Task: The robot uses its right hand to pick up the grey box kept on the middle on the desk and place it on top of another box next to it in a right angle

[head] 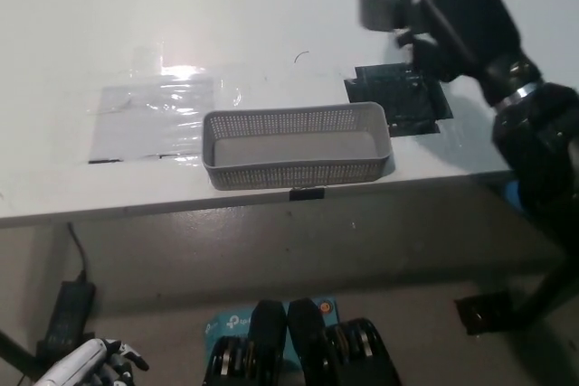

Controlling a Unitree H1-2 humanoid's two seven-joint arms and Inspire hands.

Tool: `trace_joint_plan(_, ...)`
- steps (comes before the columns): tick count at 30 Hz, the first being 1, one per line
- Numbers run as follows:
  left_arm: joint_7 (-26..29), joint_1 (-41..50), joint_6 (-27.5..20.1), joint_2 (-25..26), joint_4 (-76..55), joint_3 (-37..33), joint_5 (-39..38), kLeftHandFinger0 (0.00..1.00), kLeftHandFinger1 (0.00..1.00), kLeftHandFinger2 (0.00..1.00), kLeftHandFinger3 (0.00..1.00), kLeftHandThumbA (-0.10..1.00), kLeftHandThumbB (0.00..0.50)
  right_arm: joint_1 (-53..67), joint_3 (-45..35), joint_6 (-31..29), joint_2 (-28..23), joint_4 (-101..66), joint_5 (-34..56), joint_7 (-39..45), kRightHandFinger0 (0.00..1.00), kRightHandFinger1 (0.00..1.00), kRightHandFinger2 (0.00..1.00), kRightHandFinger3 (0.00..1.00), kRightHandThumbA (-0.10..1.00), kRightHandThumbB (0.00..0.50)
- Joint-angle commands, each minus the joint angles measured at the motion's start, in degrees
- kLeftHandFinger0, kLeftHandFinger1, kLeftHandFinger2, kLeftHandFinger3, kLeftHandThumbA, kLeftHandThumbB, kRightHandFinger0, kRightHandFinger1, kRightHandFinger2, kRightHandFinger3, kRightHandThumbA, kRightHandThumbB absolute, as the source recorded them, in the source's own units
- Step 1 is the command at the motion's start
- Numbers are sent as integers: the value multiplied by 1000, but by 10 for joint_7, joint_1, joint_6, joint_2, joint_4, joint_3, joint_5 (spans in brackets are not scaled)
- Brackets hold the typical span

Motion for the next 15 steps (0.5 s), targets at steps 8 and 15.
trace_joint_plan(8,9,2,-17,5,-3,5,4,342,380,481,601,169,320,33,-15,20,57,-93,54,84,0,0,286,180,-100,226)
trace_joint_plan(15,5,-2,-15,7,-6,4,6,356,389,489,606,148,310,47,-12,-4,64,-84,63,92,0,0,251,158,-100,273)
